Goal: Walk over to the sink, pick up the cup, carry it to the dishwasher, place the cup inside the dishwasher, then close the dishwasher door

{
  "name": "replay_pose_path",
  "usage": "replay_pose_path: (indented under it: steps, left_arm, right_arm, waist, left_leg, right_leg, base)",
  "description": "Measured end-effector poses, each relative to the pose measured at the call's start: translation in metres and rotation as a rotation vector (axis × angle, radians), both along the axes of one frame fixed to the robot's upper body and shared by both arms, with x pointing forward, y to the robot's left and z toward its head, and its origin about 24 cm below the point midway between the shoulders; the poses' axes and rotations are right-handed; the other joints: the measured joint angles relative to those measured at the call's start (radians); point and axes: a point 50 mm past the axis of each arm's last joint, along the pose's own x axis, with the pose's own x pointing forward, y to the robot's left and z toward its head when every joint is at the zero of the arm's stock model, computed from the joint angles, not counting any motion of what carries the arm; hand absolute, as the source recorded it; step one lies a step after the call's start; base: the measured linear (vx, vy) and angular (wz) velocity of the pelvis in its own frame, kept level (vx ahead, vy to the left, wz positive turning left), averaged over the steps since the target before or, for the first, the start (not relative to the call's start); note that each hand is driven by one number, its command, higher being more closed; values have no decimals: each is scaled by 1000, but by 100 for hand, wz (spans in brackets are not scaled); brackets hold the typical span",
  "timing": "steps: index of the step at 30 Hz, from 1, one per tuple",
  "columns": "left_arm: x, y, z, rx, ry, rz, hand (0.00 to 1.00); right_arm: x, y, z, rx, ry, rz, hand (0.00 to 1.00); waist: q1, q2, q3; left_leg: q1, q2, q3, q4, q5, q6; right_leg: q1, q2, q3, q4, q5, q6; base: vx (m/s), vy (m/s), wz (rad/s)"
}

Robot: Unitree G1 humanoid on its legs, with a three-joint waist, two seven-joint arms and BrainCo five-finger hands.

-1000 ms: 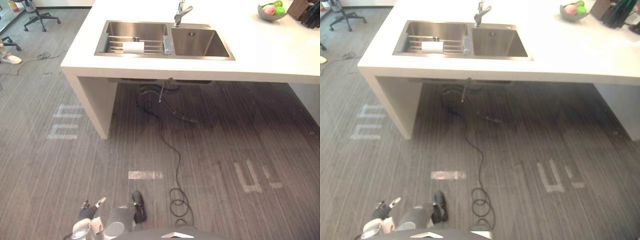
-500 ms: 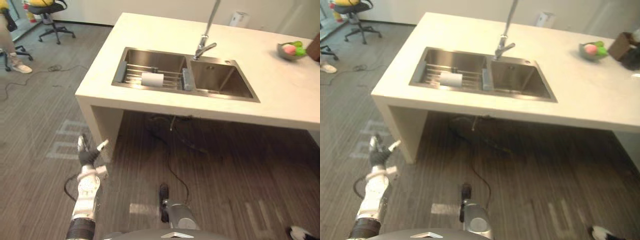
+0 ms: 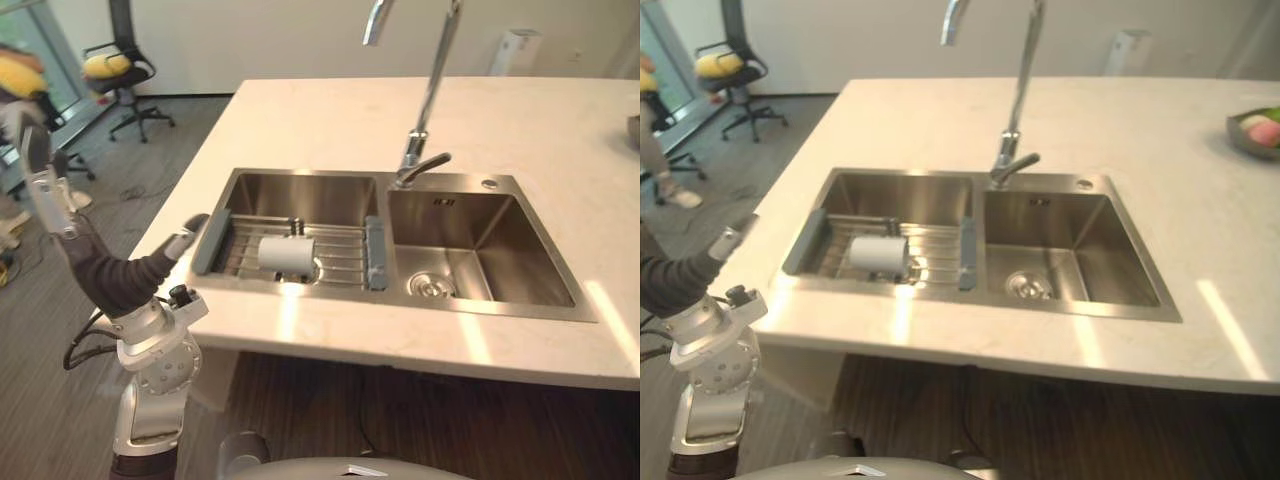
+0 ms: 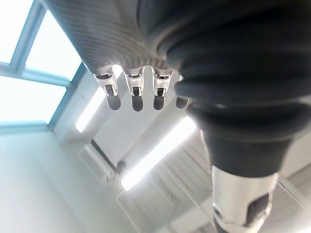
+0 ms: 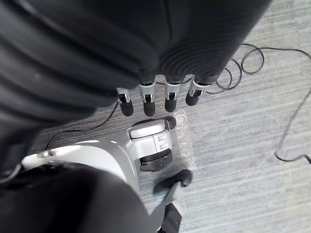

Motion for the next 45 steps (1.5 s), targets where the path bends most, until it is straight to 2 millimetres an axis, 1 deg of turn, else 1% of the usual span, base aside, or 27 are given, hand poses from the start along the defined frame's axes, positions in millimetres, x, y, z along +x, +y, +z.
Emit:
replay_pose_path:
  steps: [1, 2, 3, 4, 5, 7, 8, 10, 12, 13, 14, 15, 17, 18, 20, 23, 26, 27, 30, 31, 32, 35, 40, 45]
  left_arm:
    - [4, -4, -1, 42, 31, -22, 0]
    - [7, -8, -2, 71, 51, -36, 0]
    - [10, -13, -5, 111, 86, -59, 0]
    - [14, -17, -10, 159, 133, -81, 0]
    - [15, -19, -13, 190, 155, -92, 0]
    - [15, -25, -15, 253, 178, -120, 0]
    - [15, -27, -16, 284, 189, -135, 0]
    - [18, -31, -21, 363, 238, -175, 0]
    - [27, -31, -32, 459, 327, -206, 0]
    - [33, -30, -41, 521, 399, -224, 0]
    - [36, -30, -45, 552, 434, -231, 0]
    - [45, -28, -57, 631, 541, -247, 0]
    - [50, -24, -68, 690, 643, -250, 0]
    - [52, -21, -74, 727, 707, -252, 0]
    - [56, -15, -78, 798, 787, -254, 0]
    - [63, -12, -73, 862, 827, -259, 0]
    - [66, -12, -70, 872, 853, -259, 0]
    - [68, -12, -70, 877, 864, -258, 0]
    - [72, -15, -68, 878, 868, -253, 0]
    - [74, -15, -67, 877, 868, -247, 0]
    - [76, -15, -67, 876, 872, -242, 0]
    - [85, -10, -72, 870, 919, -218, 0]
    - [90, -15, -79, 911, 980, -247, 0]
    - [92, -11, -90, 937, 1058, -249, 0]
  right_arm:
    - [1, -1, 0, 3, -8, 11, 0]
    - [1, -1, 0, 2, -15, 14, 0]
    - [1, -2, 1, 7, -24, 18, 0]
    - [4, 0, 0, 19, -37, 13, 0]
    - [4, 5, -1, 30, -40, 15, 0]
    - [1, 15, -3, 51, -28, -9, 0]
    - [1, 16, -3, 55, -27, -14, 0]
    - [-1, 18, -4, 60, -17, -13, 0]
    - [-1, 19, -4, 66, -9, -6, 0]
    - [-1, 19, -4, 68, -5, -5, 0]
    - [-1, 19, -4, 69, -7, -5, 0]
    - [1, 19, -3, 71, -8, 0, 0]
    - [3, 18, -2, 74, -10, 7, 0]
    - [3, 18, -2, 77, -4, 7, 0]
    - [3, 16, -3, 72, 1, 2, 0]
    - [3, 10, -7, 55, -17, -40, 0]
    - [7, 7, -8, 38, -51, -46, 0]
    - [7, 6, -8, 31, -61, -55, 0]
    - [13, 2, -7, 20, -85, -68, 0]
    - [19, 2, -7, 17, -104, -64, 0]
    - [20, 2, -7, 16, -104, -62, 0]
    - [19, 3, -9, 18, -92, -76, 0]
    - [18, 2, -9, 15, -94, -104, 0]
    - [18, 2, -9, 15, -96, -121, 0]
  waist:
    - [-2, -1, -1]
    - [-4, 0, -1]
    - [-11, 13, -9]
    - [-24, 14, -23]
    - [-29, -10, -28]
    - [-23, -52, -37]
    - [-25, -59, -39]
    - [-28, -62, -39]
    - [-40, -60, -39]
    - [-42, -55, -43]
    - [-43, -54, -44]
    - [-47, -49, -42]
    - [-58, -44, -41]
    - [-65, -43, -42]
    - [-66, -42, -42]
    - [-62, -41, -42]
    - [-62, -43, -42]
    - [-63, -43, -42]
    - [-63, -45, -42]
    - [-64, -47, -42]
    - [-64, -48, -42]
    - [-65, -51, -41]
    - [-71, -50, -41]
    - [-78, -50, -41]
  left_leg:
    - [3, -32, -24, -134, 59, 10]
    - [5, -48, -42, -207, 120, 14]
    - [4, -58, -68, -284, 255, 13]
    - [27, -61, -62, -318, 278, 16]
    - [56, -75, -41, -355, 284, 23]
    - [99, -106, -5, -429, 297, 37]
    - [106, -118, 2, -449, 303, 45]
    - [145, -145, 15, -503, 321, 59]
    - [187, -162, 15, -564, 349, 64]
    - [205, -167, 15, -602, 368, 65]
    - [206, -168, 14, -610, 375, 65]
    - [199, -168, 14, -614, 380, 67]
    - [197, -167, 14, -616, 383, 69]
    - [197, -167, 14, -617, 383, 69]
    - [194, -167, 15, -617, 379, 64]
    - [181, -171, 14, -617, 380, 67]
    - [175, -178, 15, -618, 377, 71]
    - [174, -182, 17, -618, 375, 74]
    - [174, -190, 23, -618, 373, 84]
    - [175, -190, 26, -618, 372, 85]
    - [175, -190, 28, -618, 372, 84]
    - [191, -189, 39, -618, 367, 80]
    - [199, -183, 44, -618, 364, 77]
    - [201, -183, 47, -619, 358, 75]
  right_leg:
    - [-6, -7, 18, 0, -4, 15]
    - [-7, -9, 33, 1, -13, 32]
    - [-9, 3, 53, 1, -22, 47]
    - [-3, 2, 78, 2, -35, 63]
    - [-1, -18, 88, 8, -42, 74]
    - [-7, -54, 116, 11, -58, 93]
    - [-7, -65, 117, 10, -61, 98]
    - [-1, -89, 119, 10, -67, 109]
    - [15, -102, 114, 9, -72, 116]
    - [14, -103, 114, 9, -73, 118]
    - [12, -103, 113, 7, -74, 119]
    - [3, -105, 113, 3, -76, 120]
    - [-4, -104, 113, 8, -78, 121]
    - [-4, -104, 112, 8, -84, 130]
    - [-5, -107, 106, 2, -84, 130]
    - [-5, -118, 82, -23, -77, 141]
    - [-5, -125, 82, -37, -63, 146]
    - [-4, -129, 82, -42, -56, 155]
    - [-2, -135, 84, -51, -44, 153]
    - [-1, -135, 86, -56, -42, 154]
    - [1, -135, 86, -58, -41, 154]
    - [17, -134, 87, -61, -40, 154]
    - [20, -134, 90, -61, -39, 154]
    - [20, -136, 95, -70, -37, 153]
  base:
    - [-2, 10, -80]
    - [178, 69, -55]
    - [239, 148, -54]
    - [253, 183, -48]
    - [241, 204, -42]
    - [190, 177, -29]
    - [156, 191, -16]
    - [98, 147, -3]
    - [33, 79, 3]
    - [-7, 36, -1]
    - [-66, 27, -5]
    - [-79, 12, -2]
    - [-79, 13, -3]
    - [-68, 21, -2]
    - [-60, 29, -1]
    - [-26, 44, 2]
    - [17, 24, 0]
    - [55, 26, -3]
    - [75, 20, -5]
    - [71, -2, -5]
    - [70, -14, -2]
    - [67, -27, -5]
    - [-2, -15, -6]
    - [-28, 11, -3]
